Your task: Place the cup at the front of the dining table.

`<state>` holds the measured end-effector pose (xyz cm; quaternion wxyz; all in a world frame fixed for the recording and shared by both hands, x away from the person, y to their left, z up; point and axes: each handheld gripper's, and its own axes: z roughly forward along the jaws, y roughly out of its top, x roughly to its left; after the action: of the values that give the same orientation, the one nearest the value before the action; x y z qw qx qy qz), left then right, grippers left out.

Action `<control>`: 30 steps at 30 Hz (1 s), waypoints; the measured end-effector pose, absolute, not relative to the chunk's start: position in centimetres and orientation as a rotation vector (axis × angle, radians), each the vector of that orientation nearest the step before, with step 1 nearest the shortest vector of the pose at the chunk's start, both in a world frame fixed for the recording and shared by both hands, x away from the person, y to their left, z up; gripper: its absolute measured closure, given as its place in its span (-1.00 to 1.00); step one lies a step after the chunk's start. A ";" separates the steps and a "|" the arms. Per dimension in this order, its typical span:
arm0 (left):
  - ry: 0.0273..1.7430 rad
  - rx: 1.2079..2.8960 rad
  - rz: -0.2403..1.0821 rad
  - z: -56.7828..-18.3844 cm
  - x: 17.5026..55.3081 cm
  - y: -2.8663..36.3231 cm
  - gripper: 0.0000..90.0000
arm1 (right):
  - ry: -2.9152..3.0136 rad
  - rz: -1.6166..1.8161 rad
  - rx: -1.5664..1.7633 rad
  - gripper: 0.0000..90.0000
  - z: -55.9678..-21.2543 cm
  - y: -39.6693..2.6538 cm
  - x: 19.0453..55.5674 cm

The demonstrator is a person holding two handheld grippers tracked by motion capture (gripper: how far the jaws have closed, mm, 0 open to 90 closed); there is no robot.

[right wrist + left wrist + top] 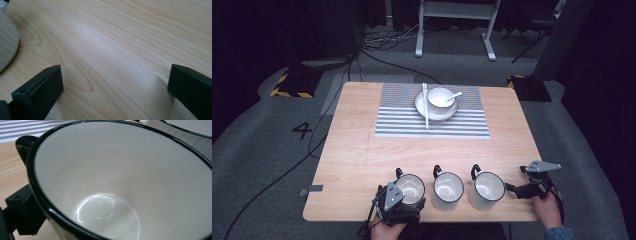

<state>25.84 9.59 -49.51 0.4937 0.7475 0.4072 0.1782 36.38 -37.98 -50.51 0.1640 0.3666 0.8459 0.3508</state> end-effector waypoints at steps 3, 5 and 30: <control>0.985 1.814 0.455 -49.8 25.9 9.4 -1.00 | 2.411 1.000 1.046 -1.00 -50.5 -38.0 36.4; 0.982 1.826 0.480 -49.9 26.0 9.3 -0.99 | 2.412 1.000 1.045 -1.00 -50.5 -38.0 36.4; 1.015 1.842 0.540 -49.6 25.9 8.7 -0.92 | 2.411 1.004 1.045 -1.00 -50.5 -37.9 36.4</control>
<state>25.88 8.74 -49.56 0.4662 0.7504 0.4137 0.2202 36.37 -37.94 -50.53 0.1635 0.3664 0.8456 0.3521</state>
